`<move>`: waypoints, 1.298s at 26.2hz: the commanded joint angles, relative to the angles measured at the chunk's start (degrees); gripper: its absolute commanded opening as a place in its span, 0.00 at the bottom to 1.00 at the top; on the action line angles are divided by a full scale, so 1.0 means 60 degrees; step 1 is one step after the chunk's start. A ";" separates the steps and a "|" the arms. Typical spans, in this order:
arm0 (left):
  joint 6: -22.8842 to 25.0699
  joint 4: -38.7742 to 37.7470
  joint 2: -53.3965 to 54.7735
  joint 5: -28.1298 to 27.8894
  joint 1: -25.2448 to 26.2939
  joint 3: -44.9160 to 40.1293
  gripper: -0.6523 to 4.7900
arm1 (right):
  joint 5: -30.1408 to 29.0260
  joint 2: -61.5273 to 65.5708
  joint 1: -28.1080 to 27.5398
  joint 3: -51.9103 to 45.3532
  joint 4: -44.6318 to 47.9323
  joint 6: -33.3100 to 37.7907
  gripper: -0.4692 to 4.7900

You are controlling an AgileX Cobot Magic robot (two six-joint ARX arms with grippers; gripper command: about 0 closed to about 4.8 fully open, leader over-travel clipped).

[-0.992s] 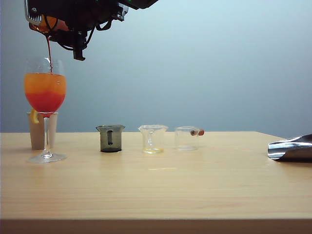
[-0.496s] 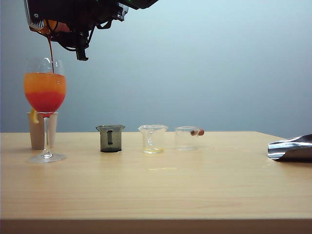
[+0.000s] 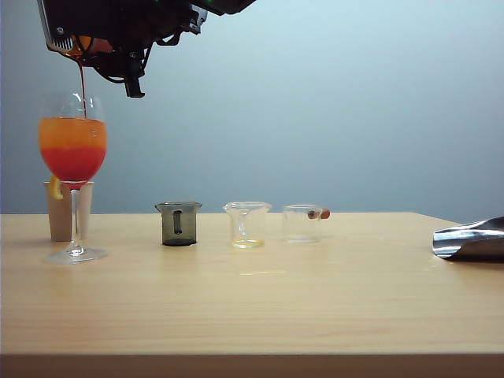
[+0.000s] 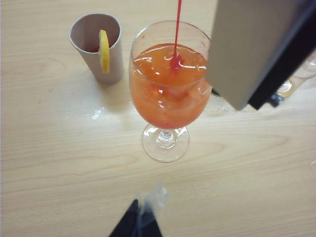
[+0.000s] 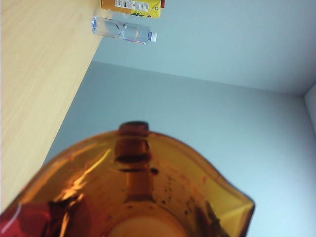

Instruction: Pick up the fourth measuring cup from the left, pour the grenadine inside into the goblet, and finally put the measuring cup back in its original place.

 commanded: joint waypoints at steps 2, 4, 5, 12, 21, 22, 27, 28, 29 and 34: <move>-0.0036 0.0087 -0.0029 0.0015 0.0015 0.0033 0.12 | -0.0018 -0.0087 0.0022 0.0066 0.0200 -0.0641 0.36; -0.0033 0.0087 -0.0029 0.0015 0.0015 0.0033 0.12 | -0.0018 -0.0087 0.0022 0.0066 0.0171 -0.0827 0.36; -0.0036 0.0091 -0.0029 0.0015 0.0015 0.0033 0.12 | -0.0018 -0.0087 0.0022 0.0066 0.0168 -0.0918 0.36; -0.0036 0.0087 -0.0029 0.0015 0.0015 0.0033 0.12 | -0.0007 -0.0087 0.0015 0.0066 0.0168 -0.1366 0.36; -0.0036 0.0091 -0.0029 0.0015 0.0015 0.0033 0.12 | 0.0353 -0.0087 0.0007 0.0066 0.0160 -0.1781 0.36; -0.0036 0.0087 -0.0029 0.0015 0.0015 0.0033 0.12 | 0.0357 -0.0087 0.0007 0.0066 0.0164 -0.1789 0.36; -0.0036 0.0087 -0.0029 0.0015 0.0015 0.0033 0.12 | 0.0350 -0.0087 -0.0004 0.0066 0.0160 -0.1963 0.36; -0.0036 0.0091 -0.0029 0.0015 0.0015 0.0033 0.12 | 0.0302 -0.0087 -0.0007 0.0066 0.0157 -0.1963 0.36; -0.0036 0.0087 -0.0029 0.0015 0.0015 0.0033 0.12 | 0.0273 -0.0087 -0.0007 0.0066 0.0160 -0.1963 0.36; -0.0036 0.0091 -0.0029 0.0015 0.0015 0.0033 0.12 | 0.0055 -0.0087 -0.0011 0.0066 0.0160 -0.1956 0.36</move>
